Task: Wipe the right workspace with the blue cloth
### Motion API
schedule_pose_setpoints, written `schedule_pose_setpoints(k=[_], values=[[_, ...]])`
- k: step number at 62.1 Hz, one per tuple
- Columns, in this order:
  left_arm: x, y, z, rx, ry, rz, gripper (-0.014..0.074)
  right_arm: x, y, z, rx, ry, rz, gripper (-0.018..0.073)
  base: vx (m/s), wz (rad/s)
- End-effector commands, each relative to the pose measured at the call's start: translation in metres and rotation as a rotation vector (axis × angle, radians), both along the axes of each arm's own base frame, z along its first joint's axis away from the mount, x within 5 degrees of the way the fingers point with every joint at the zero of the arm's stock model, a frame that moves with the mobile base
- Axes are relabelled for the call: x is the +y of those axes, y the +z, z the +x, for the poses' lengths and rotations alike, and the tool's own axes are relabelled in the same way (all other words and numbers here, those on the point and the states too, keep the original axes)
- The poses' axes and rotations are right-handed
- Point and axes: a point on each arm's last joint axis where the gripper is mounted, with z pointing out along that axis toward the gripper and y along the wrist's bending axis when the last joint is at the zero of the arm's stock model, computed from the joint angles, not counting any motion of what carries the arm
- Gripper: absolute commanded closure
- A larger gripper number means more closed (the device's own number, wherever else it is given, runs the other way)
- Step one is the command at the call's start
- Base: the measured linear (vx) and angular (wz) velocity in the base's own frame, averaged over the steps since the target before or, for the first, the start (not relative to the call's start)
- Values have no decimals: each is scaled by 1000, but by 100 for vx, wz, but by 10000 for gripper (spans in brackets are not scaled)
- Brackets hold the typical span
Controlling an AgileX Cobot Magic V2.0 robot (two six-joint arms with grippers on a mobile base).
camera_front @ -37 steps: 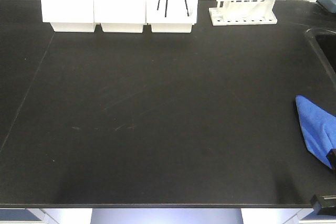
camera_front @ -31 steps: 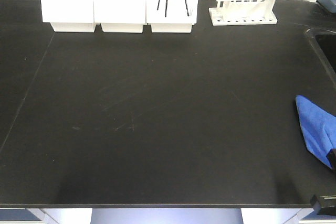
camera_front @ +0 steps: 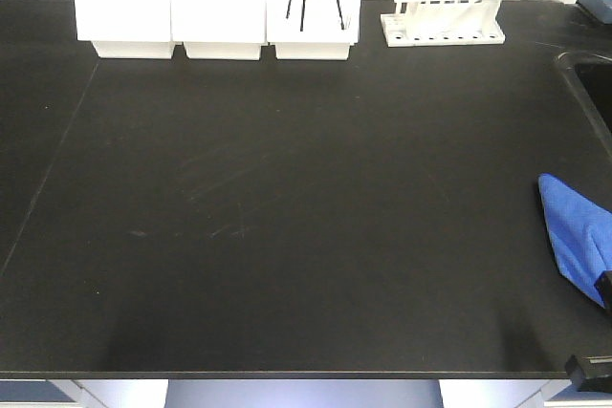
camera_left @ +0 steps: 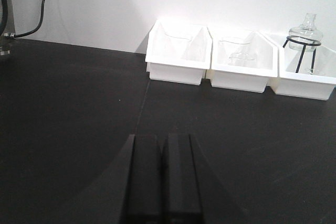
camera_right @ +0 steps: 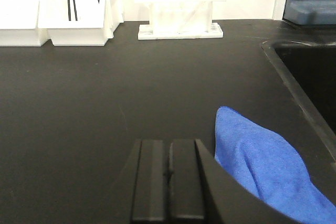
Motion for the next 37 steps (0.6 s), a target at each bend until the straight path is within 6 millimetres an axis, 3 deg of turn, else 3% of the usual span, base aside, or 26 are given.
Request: schedule_pose_setpoints(k=[1, 20, 37], values=[[-1, -2, 0, -69, -9, -4, 602, 0, 2, 1, -76, 1, -12, 564, 0, 0], [-1, -2, 0, -69, -9, -4, 602, 0, 4, 1, -99, 3, -13, 564, 0, 0], [-1, -2, 0, -69, -9, -4, 602, 2, 36, -1, -445, 26, 65, 564, 0, 0]])
